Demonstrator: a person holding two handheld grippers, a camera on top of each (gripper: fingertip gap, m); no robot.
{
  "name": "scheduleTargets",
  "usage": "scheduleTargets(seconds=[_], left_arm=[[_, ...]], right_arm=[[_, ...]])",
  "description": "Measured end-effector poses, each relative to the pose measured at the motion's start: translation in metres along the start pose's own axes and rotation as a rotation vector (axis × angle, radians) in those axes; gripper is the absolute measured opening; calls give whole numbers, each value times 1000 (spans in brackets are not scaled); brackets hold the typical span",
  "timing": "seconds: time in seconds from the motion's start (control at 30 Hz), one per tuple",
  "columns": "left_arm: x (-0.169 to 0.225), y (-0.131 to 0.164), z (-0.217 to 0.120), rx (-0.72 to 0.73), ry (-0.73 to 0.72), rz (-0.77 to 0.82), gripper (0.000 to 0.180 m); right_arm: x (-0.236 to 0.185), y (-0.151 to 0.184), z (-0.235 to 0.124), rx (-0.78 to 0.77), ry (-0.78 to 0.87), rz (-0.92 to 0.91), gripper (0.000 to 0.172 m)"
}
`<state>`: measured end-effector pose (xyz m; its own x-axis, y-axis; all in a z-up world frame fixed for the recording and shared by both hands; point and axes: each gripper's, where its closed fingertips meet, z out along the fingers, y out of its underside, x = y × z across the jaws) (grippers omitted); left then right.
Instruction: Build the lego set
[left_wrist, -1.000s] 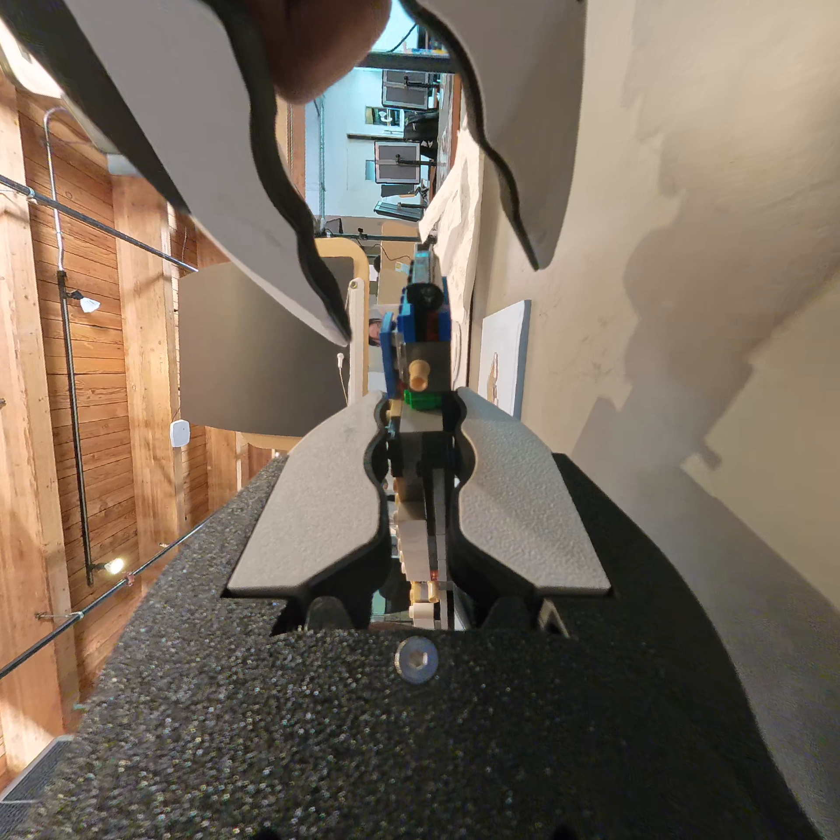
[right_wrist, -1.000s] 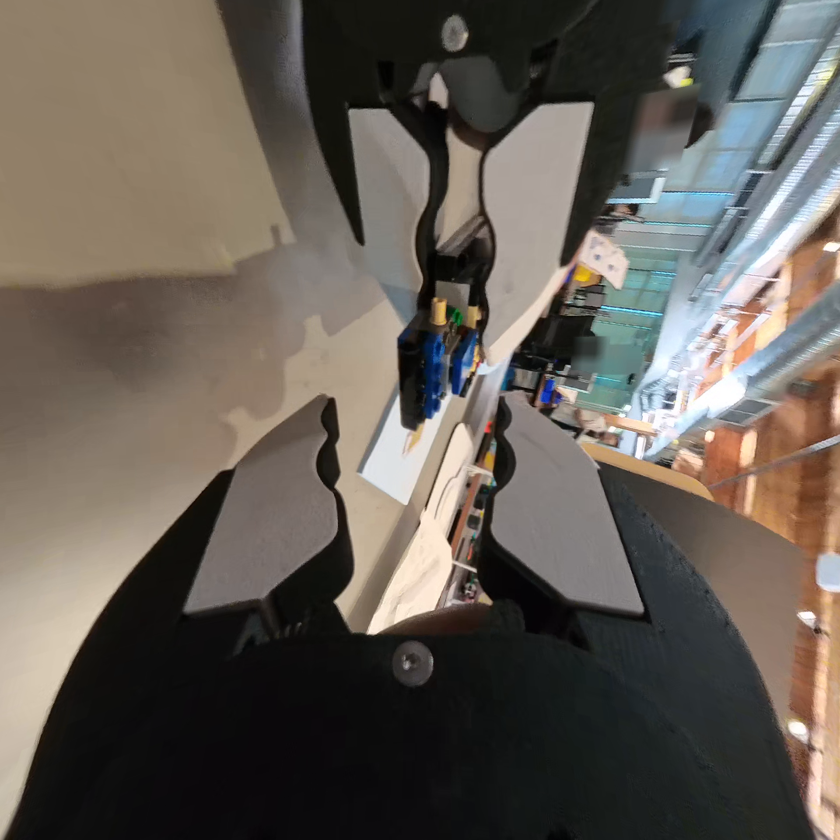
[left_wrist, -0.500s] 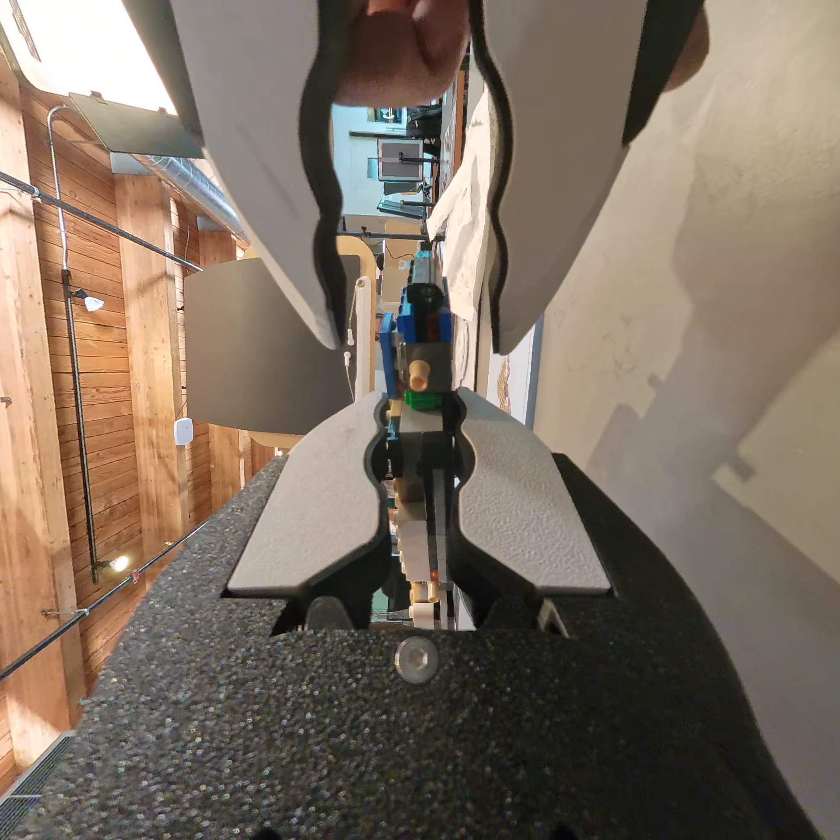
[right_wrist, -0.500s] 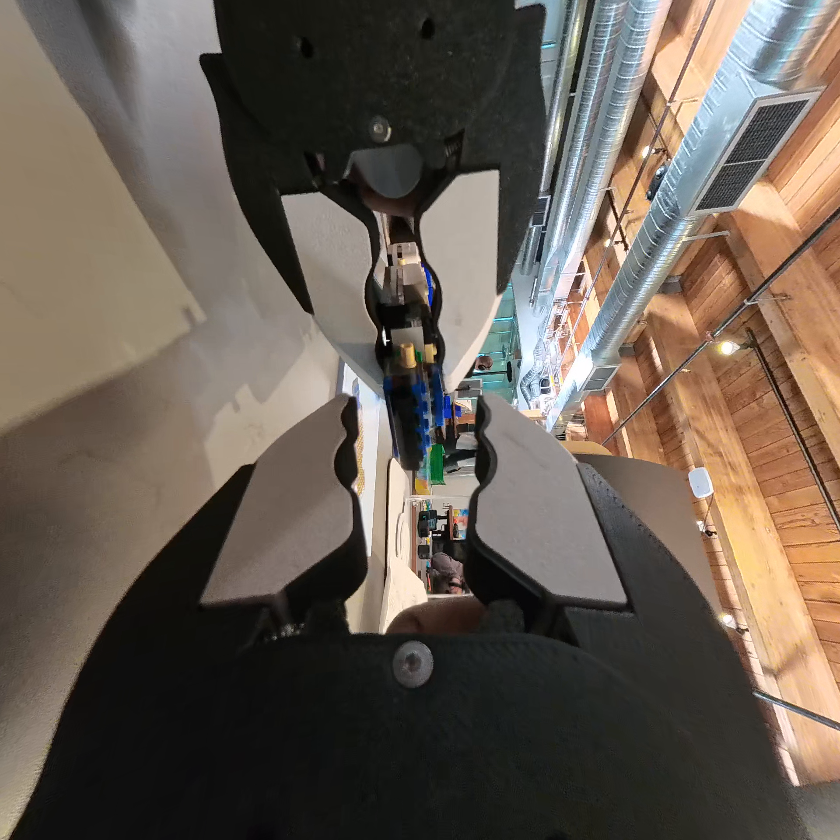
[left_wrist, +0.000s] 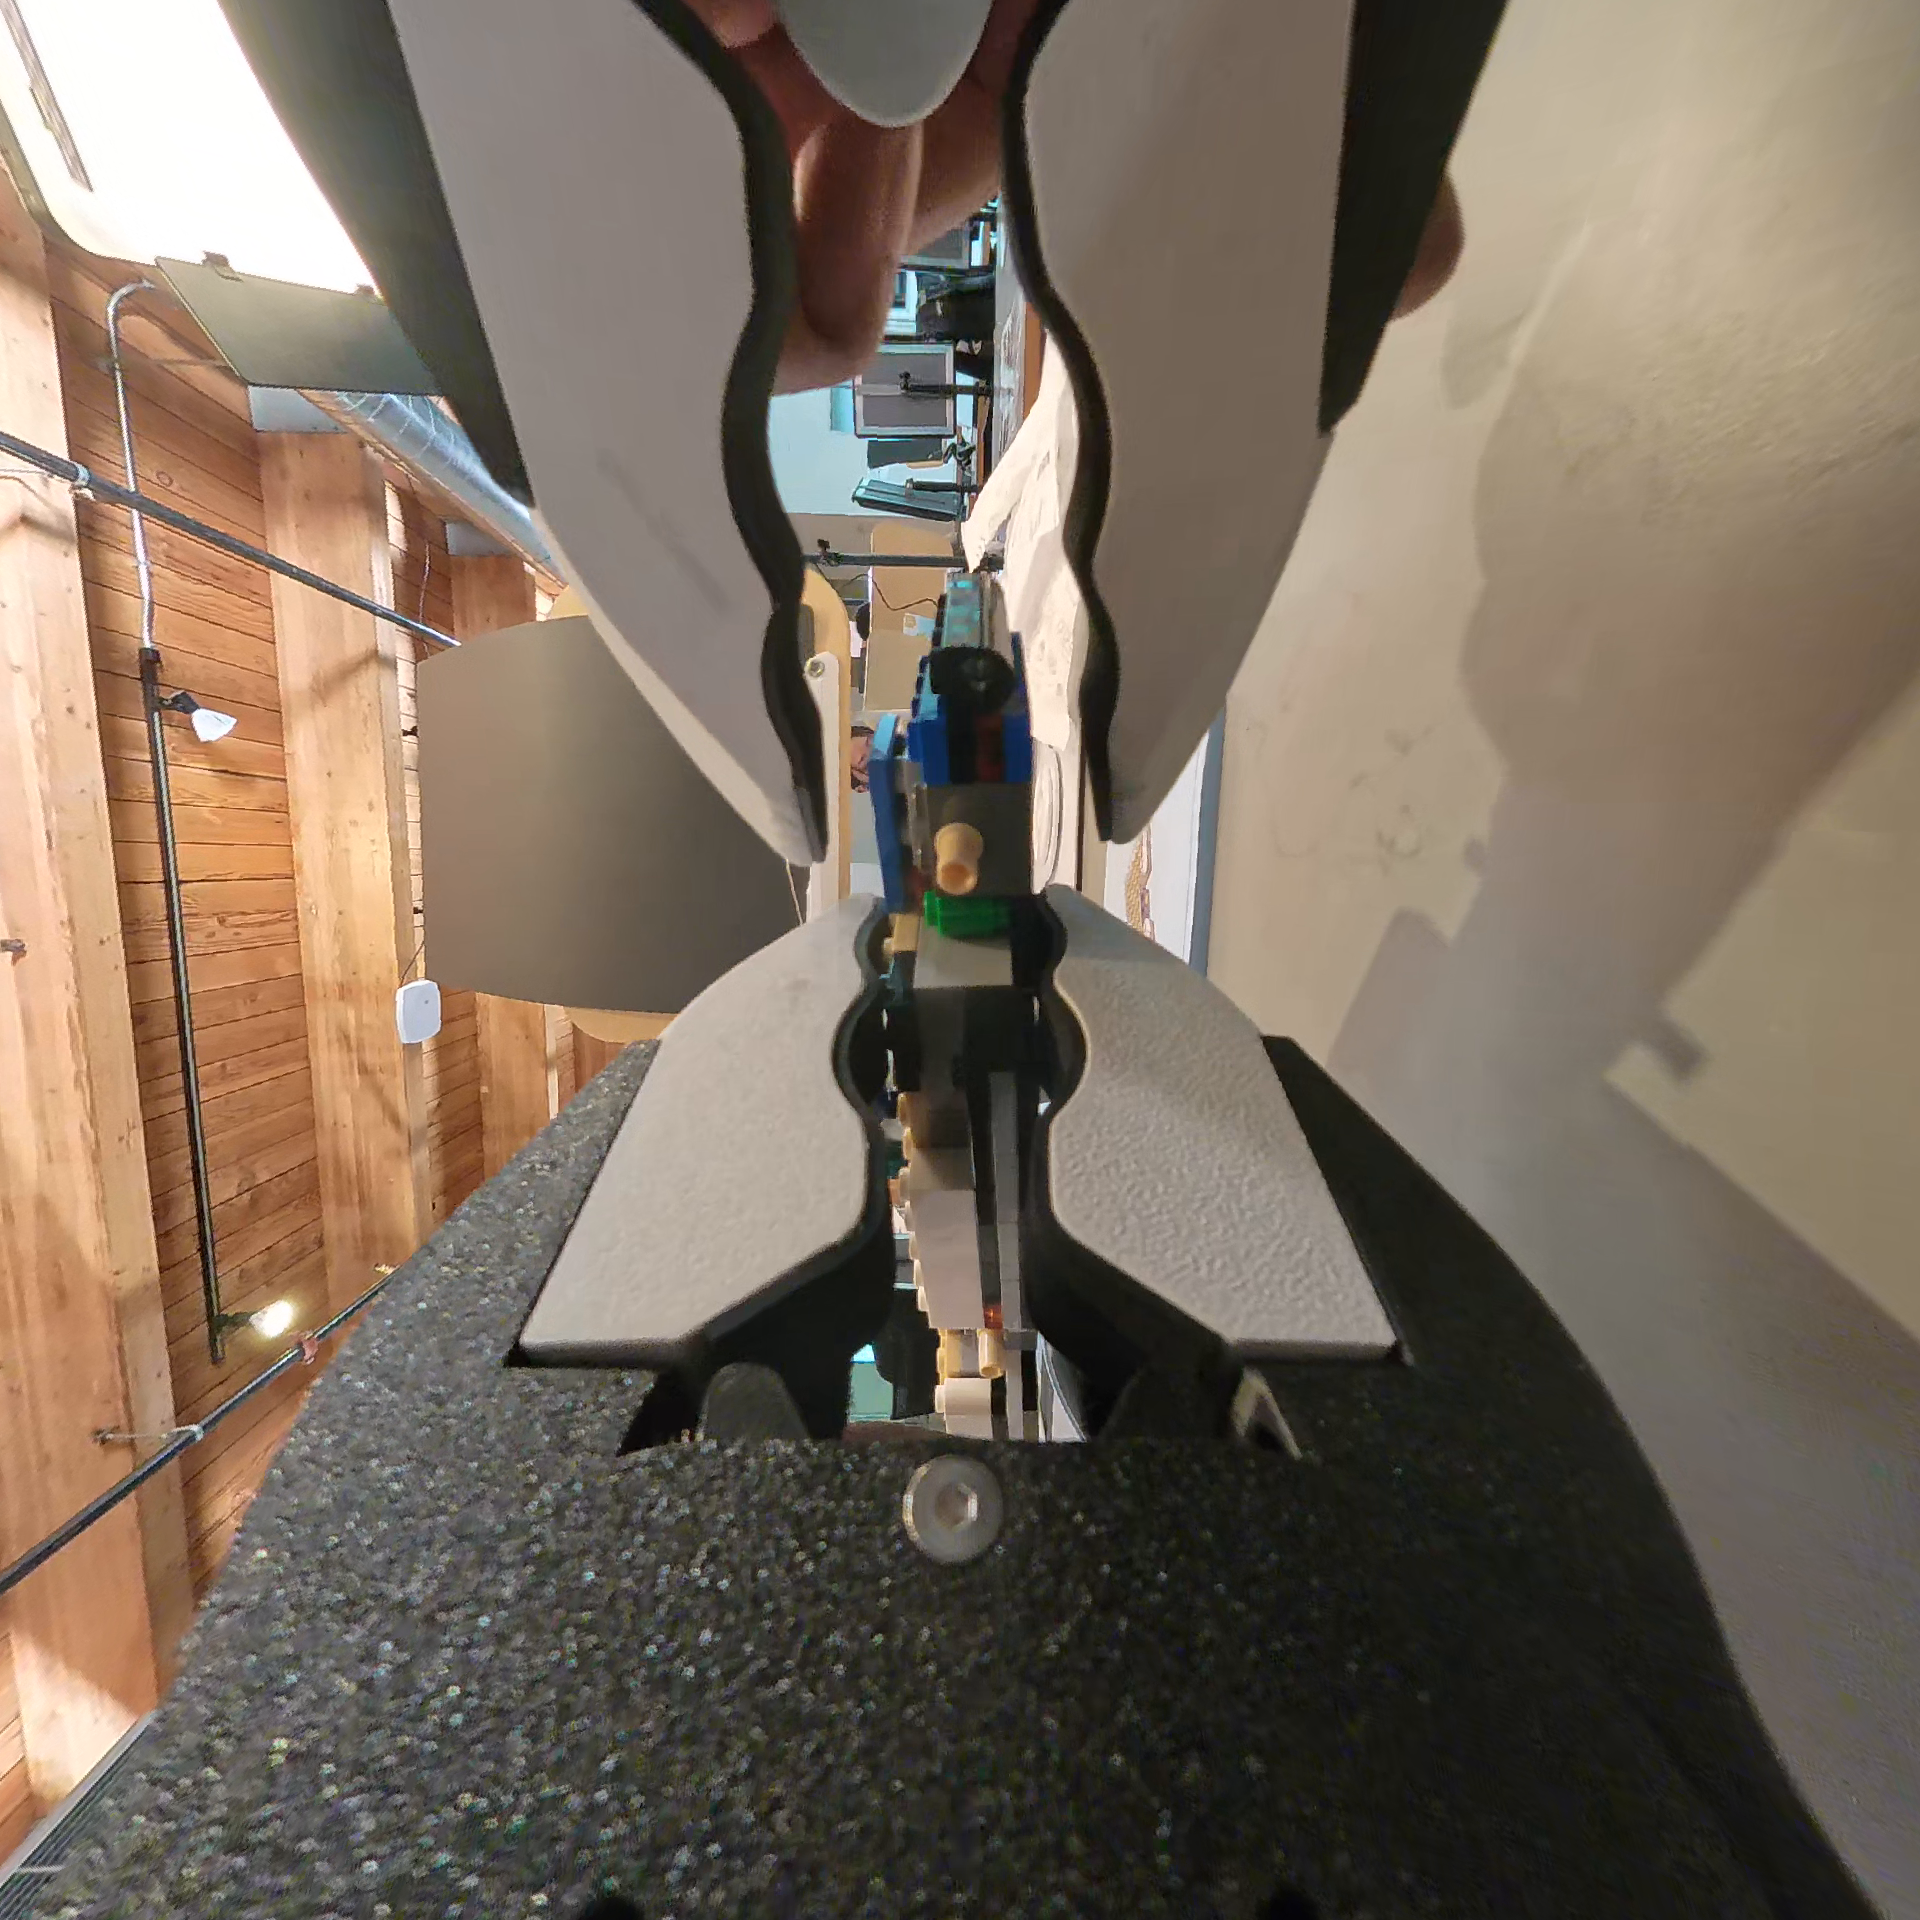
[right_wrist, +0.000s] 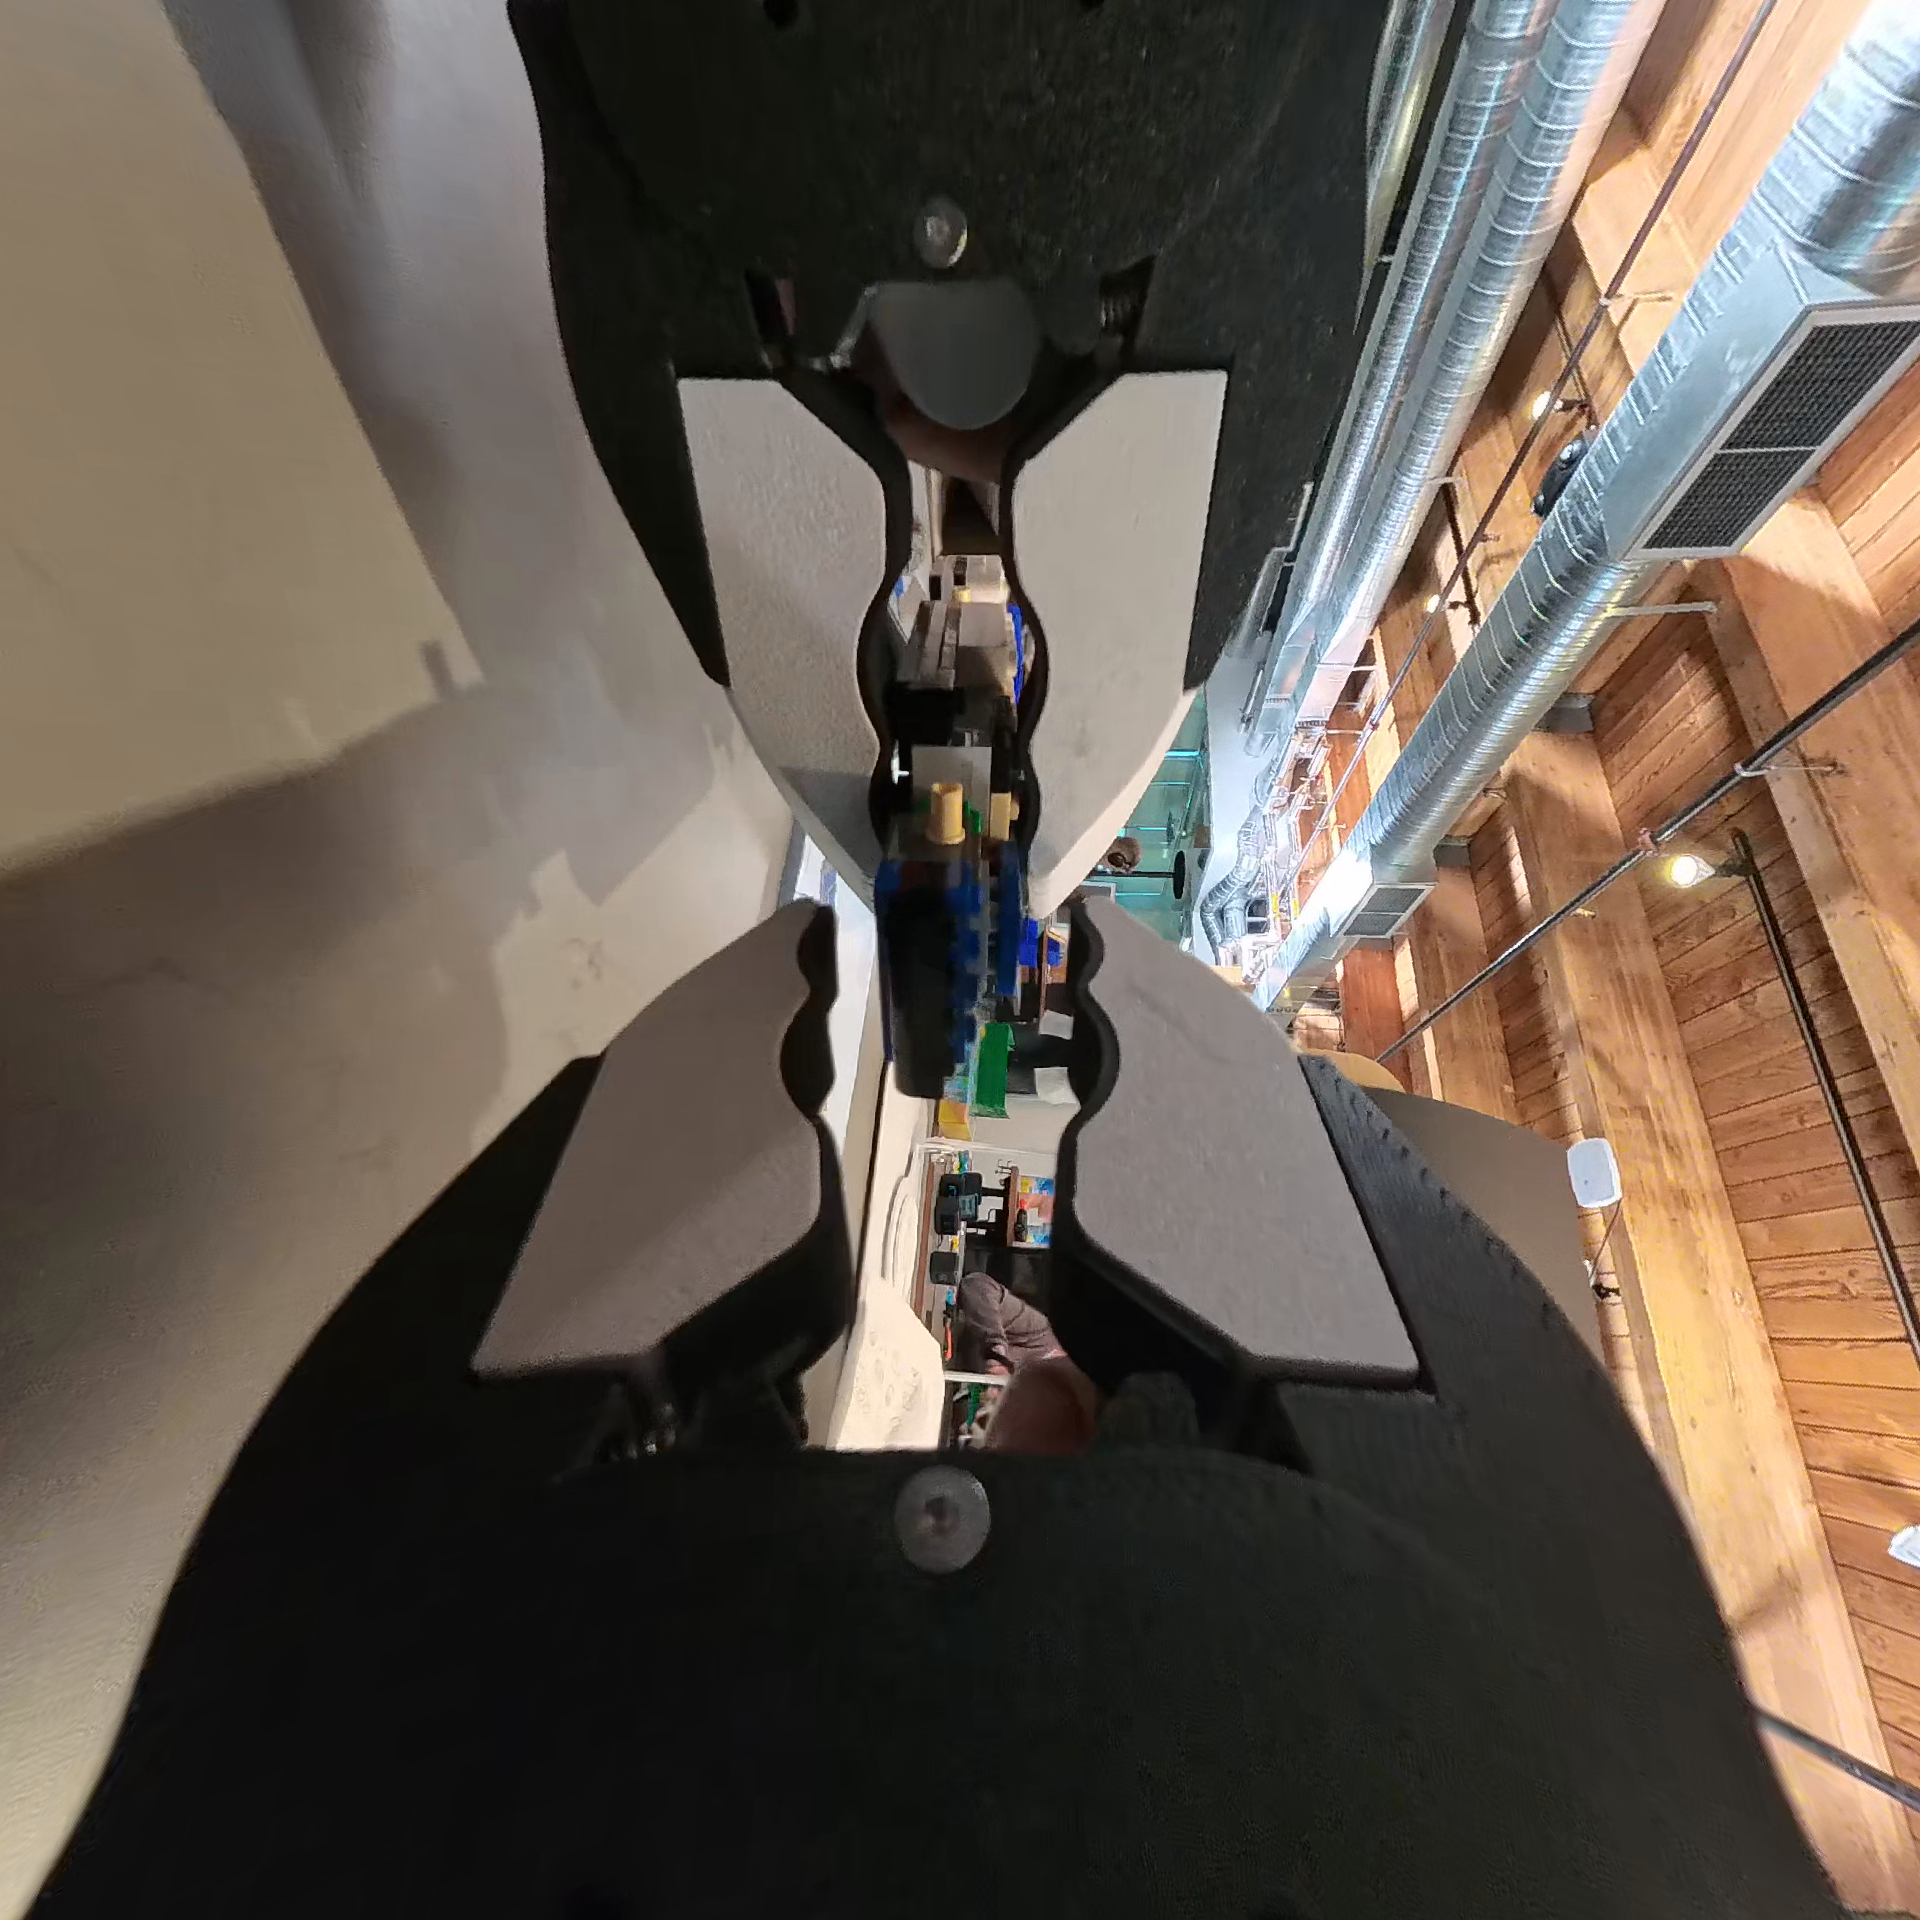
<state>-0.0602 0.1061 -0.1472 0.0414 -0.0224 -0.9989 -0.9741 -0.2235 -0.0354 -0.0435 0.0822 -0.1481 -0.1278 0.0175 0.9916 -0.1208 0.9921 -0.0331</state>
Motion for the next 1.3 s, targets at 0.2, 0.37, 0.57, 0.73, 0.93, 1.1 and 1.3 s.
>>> scheduleTargets(seconds=[0.2,0.37,0.57,0.73,0.93,1.1,1.3], left_arm=[[-1,-1,0,6,-2,1,24],[-1,-3,0,11,-4,5,24],[-2,-2,-1,11,1,2,24],[-4,-2,-1,11,-6,-6,24],[-6,-2,-2,12,-6,-14,24],[-6,-3,-3,15,-6,-18,24],[-4,-5,-4,19,6,-18,24]], right_arm=[[-1,0,1,1,-21,-58,36],[0,0,2,0,-11,-96,26],[0,1,3,-11,-4,-150,25],[2,0,3,-9,-9,-126,24],[4,0,4,-10,-31,-81,24],[4,0,4,-9,-49,-55,23],[3,-1,3,-5,-72,-57,23]])
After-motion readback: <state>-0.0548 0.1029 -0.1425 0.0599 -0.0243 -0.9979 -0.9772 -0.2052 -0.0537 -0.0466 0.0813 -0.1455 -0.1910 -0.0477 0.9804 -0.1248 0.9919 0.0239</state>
